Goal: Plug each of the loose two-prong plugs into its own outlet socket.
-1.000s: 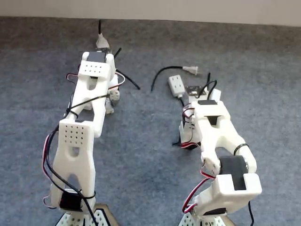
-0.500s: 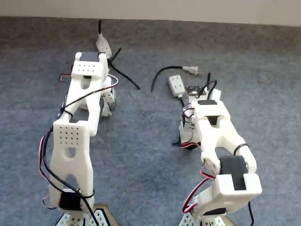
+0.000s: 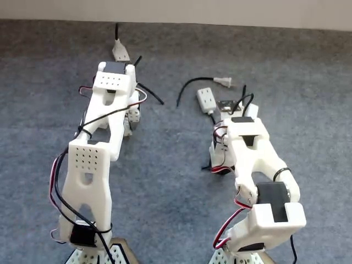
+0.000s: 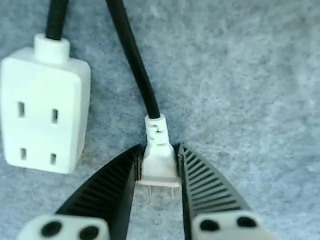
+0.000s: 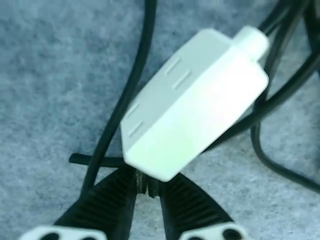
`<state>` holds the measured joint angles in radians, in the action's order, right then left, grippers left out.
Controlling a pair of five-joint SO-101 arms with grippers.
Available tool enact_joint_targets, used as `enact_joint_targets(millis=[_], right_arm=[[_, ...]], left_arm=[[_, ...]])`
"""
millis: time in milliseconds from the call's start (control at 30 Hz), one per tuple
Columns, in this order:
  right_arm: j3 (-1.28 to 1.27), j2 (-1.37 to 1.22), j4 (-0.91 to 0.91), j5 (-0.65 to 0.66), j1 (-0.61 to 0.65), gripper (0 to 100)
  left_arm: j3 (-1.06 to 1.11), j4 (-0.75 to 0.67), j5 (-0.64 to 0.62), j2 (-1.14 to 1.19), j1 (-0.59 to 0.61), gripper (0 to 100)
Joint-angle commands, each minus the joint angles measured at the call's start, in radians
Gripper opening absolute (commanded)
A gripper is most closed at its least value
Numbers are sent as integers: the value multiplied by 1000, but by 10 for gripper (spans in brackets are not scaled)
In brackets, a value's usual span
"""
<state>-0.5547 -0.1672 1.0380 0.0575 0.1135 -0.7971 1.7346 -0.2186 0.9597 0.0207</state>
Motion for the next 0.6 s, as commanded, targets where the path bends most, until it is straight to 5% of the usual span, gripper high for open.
enact_joint_targets(millis=[0, 267, 567], right_arm=[[-2, -4, -67, -9, 15, 7], [-2, -4, -67, -9, 15, 7], [-2, -4, -67, -9, 15, 7]], left_arm=[[8, -3, 6, 2, -15, 6], [-62, 28, 2, -186, -47, 6], [-18, 26, -51, -578, -216, 6]])
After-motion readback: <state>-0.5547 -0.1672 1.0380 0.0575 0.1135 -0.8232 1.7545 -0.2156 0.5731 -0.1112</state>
